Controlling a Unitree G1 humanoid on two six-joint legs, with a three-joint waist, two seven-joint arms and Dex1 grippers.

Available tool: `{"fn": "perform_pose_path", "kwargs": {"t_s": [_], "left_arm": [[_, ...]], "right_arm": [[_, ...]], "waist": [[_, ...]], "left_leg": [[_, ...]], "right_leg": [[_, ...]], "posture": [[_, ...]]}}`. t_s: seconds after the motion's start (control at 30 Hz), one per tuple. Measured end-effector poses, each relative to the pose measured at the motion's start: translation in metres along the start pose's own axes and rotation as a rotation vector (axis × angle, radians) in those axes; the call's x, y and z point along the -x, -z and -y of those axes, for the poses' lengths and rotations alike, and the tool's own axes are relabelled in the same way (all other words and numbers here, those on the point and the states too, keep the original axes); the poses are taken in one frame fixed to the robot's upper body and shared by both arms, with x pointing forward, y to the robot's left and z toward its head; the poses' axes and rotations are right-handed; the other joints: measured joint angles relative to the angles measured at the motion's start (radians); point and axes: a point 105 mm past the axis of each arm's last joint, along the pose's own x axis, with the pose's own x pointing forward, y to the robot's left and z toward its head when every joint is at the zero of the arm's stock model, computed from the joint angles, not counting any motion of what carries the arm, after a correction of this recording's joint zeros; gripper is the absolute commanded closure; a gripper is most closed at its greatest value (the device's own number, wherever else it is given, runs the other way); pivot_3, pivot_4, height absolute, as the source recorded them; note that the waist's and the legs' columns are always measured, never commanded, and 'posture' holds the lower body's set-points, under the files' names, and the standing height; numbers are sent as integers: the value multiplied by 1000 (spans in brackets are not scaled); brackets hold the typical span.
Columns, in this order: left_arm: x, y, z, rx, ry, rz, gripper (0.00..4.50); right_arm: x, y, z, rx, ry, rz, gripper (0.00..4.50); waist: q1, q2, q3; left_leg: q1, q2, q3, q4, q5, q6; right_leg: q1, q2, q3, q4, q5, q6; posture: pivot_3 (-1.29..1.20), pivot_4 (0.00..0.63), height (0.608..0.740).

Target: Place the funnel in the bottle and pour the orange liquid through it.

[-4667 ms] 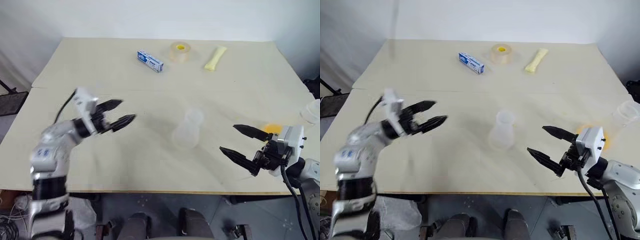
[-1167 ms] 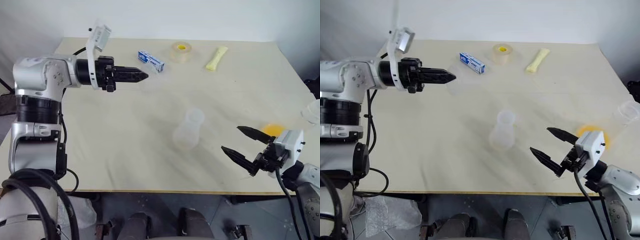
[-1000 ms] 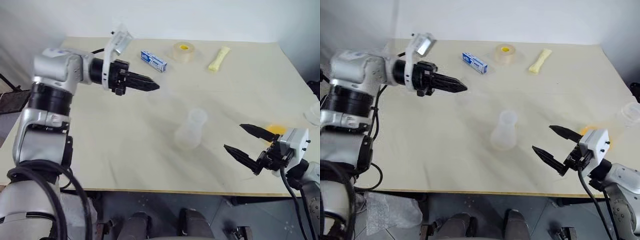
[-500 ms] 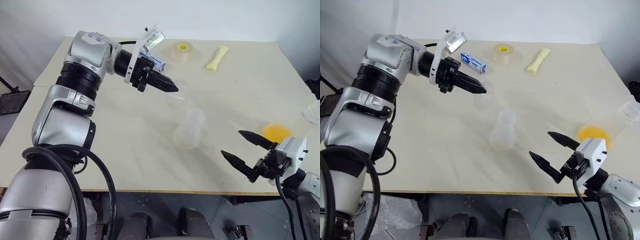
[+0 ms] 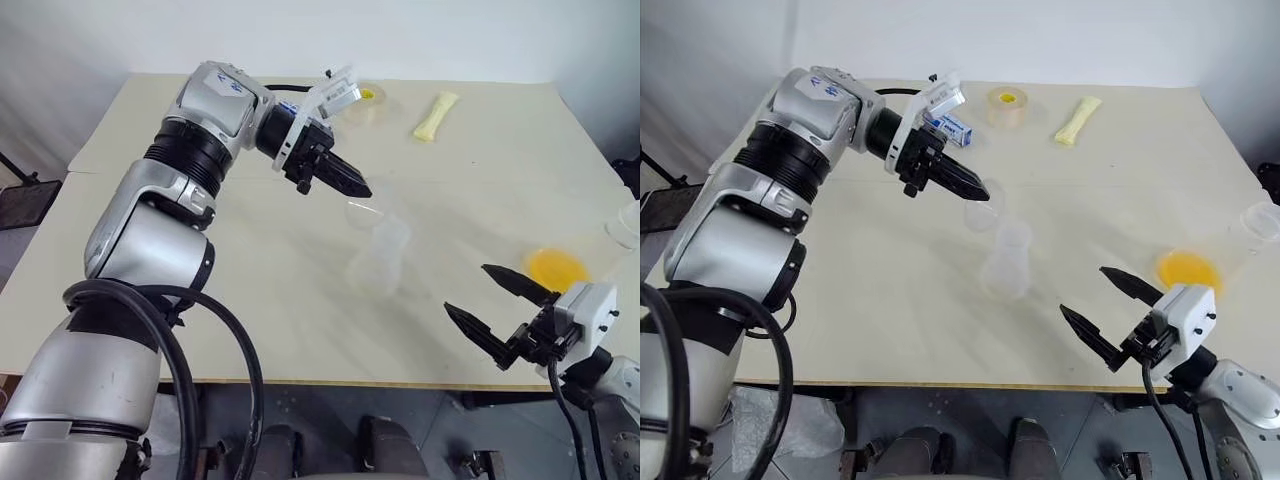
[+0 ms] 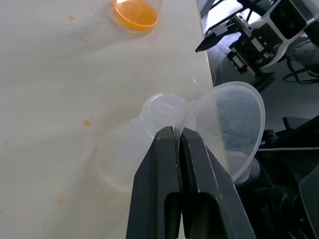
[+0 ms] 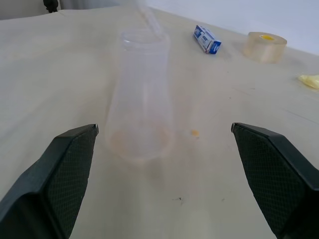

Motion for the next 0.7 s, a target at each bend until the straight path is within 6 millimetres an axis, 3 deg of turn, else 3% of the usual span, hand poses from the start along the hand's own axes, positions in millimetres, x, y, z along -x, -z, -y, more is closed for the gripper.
{"fn": "perform_pose_path", "kwargs": {"t_s": [0.2,0.4,0.53,0.7], "left_arm": [[-5,7,-4,-37,-13,-69,4471],[-16,-7,0,-94,10,-77,4471],[-29,-8,1,-108,35,-89,4471],[-30,-8,-1,-122,21,-116,4471]], "right_arm": [[1,1,0,4,7,-7,0],[1,1,1,10,15,-4,0],[1,0,1,19,23,4,0],[4,4,1,10,36,-10,0]], "waist": [[3,0,0],[2,0,0],[2,0,0],[2,0,0]], "left_leg": [[0,0,0,0,0,1],[0,0,0,0,0,1],[0,0,1,0,0,1],[0,0,1,0,0,1]], "right_leg": [[0,0,0,0,0,0],[0,0,0,0,0,0],[0,0,0,0,0,0],[0,0,0,0,0,0]], "posture": [[0,150,740],[0,150,740],[0,150,740],[0,150,740]]}}
